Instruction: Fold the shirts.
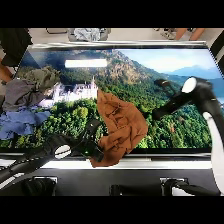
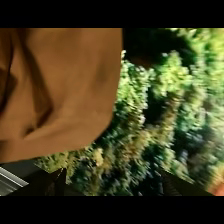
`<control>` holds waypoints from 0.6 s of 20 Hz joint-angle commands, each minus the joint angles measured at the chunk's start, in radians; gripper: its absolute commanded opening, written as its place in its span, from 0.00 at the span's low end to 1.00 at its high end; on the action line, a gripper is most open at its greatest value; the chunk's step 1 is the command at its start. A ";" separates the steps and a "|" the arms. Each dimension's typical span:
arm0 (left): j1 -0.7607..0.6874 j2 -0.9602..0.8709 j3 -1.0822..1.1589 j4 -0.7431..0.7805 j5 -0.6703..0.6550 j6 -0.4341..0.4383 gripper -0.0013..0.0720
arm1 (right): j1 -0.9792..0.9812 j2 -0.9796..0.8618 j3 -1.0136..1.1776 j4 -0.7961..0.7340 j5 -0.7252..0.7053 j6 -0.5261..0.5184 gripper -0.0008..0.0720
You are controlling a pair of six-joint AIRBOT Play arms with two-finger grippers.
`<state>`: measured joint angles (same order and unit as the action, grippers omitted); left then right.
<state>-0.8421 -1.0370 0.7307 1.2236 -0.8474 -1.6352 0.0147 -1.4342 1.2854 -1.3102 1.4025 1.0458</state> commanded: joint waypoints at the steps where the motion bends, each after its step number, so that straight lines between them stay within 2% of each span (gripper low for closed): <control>1: 0.000 0.000 -0.003 -0.001 -0.001 -0.020 0.05 | 0.000 -0.158 -0.014 0.132 0.006 -0.014 0.98; 8: 0.000 0.000 -0.003 -0.001 0.002 -0.019 0.05 | 0.003 -0.283 -0.014 0.219 0.012 -0.009 0.97; 9: 0.000 0.000 -0.003 -0.001 0.003 -0.019 0.05 | 0.003 -0.285 -0.014 0.218 0.012 -0.004 0.92; 10: 0.000 0.000 -0.001 -0.001 0.002 -0.019 0.05 | 0.003 -0.285 -0.013 0.219 0.011 -0.003 0.72; 11: 0.000 0.000 0.005 0.000 0.001 -0.019 0.05 | 0.003 -0.285 -0.013 0.219 0.013 -0.003 0.28; 12: 0.000 0.000 0.015 0.000 -0.001 -0.019 0.05 | 0.003 -0.283 -0.013 0.225 0.013 -0.004 0.07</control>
<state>-0.8421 -1.0370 0.7345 1.2228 -0.8474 -1.6566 0.0170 -1.7065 1.2724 -1.1042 1.4128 1.0405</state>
